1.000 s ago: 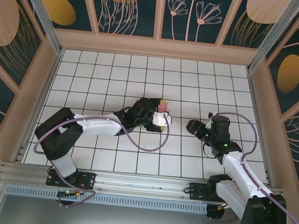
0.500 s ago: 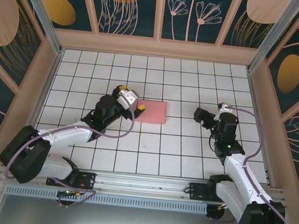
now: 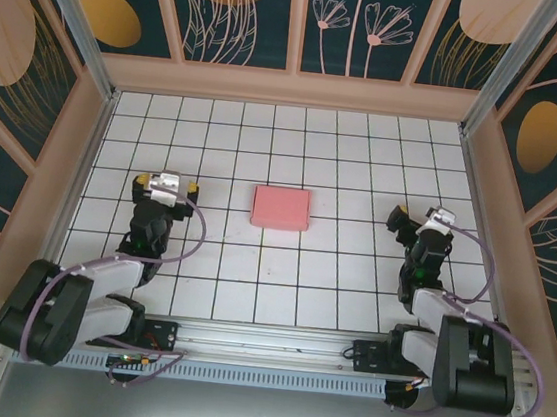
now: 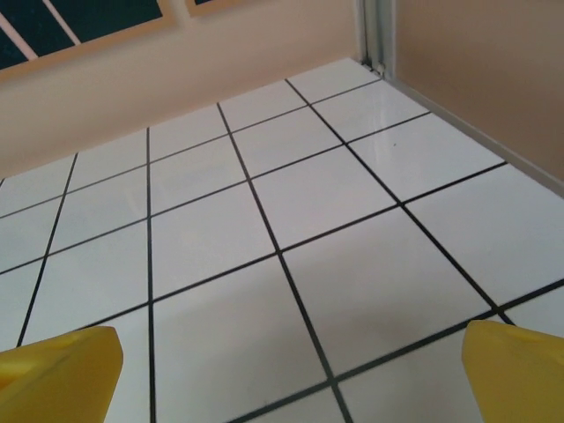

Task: Fold the paper box

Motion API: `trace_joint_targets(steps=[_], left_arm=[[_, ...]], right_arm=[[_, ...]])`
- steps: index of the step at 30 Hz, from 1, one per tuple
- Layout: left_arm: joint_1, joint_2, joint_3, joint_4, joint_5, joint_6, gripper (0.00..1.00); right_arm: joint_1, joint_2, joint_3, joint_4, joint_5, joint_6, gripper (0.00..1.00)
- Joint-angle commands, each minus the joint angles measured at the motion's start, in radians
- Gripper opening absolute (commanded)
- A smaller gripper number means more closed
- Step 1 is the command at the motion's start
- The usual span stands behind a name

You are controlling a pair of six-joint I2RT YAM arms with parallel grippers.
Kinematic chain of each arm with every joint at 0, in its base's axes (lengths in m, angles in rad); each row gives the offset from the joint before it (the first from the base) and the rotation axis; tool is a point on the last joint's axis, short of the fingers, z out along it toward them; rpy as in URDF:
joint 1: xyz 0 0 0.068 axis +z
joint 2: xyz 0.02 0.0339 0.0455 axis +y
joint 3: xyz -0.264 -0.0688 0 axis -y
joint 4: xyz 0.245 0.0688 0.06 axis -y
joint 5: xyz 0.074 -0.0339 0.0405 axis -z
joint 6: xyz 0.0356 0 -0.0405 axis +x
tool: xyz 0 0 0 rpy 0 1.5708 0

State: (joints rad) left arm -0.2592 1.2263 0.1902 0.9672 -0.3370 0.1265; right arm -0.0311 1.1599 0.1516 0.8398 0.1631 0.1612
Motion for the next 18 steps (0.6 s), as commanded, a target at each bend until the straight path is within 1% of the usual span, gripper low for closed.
trace_joint_targets(steps=[1,3,5,6,7,8,10,11,12,14,18], left_arm=[[0.057,0.087,0.007,0.181,0.051,-0.064,0.99],[0.096,0.137,0.022,0.206,0.076,-0.082,0.99],[0.126,0.158,0.026,0.234,0.108,-0.086,0.99],[0.152,0.173,0.041,0.211,0.135,-0.111,0.99],[0.176,0.203,0.042,0.235,0.164,-0.127,0.99],[0.195,0.231,0.045,0.258,0.169,-0.15,0.99],[0.242,0.288,0.049,0.291,0.233,-0.184,0.99],[0.251,0.305,0.044,0.335,0.226,-0.202,0.99],[0.253,0.29,0.046,0.302,0.22,-0.204,0.99],[0.253,0.296,0.049,0.3,0.213,-0.202,0.99],[0.253,0.294,0.048,0.305,0.207,-0.202,0.99]], right_arm=[[-0.039,0.089,-0.004,0.232,-0.038,-0.018,0.99],[-0.051,0.125,0.02,0.233,-0.077,-0.024,0.99],[-0.063,0.168,0.035,0.278,-0.12,-0.031,0.99],[-0.067,0.193,0.044,0.292,-0.141,-0.036,0.99],[-0.068,0.224,0.054,0.313,-0.143,-0.051,0.99],[-0.068,0.254,0.065,0.329,-0.177,-0.058,0.99],[-0.064,0.299,0.106,0.299,-0.24,-0.086,0.99],[-0.058,0.318,0.125,0.281,-0.276,-0.109,0.99],[-0.052,0.346,0.135,0.296,-0.29,-0.126,0.99],[-0.022,0.35,0.145,0.276,-0.251,-0.149,0.99],[-0.023,0.347,0.142,0.276,-0.245,-0.146,0.99]])
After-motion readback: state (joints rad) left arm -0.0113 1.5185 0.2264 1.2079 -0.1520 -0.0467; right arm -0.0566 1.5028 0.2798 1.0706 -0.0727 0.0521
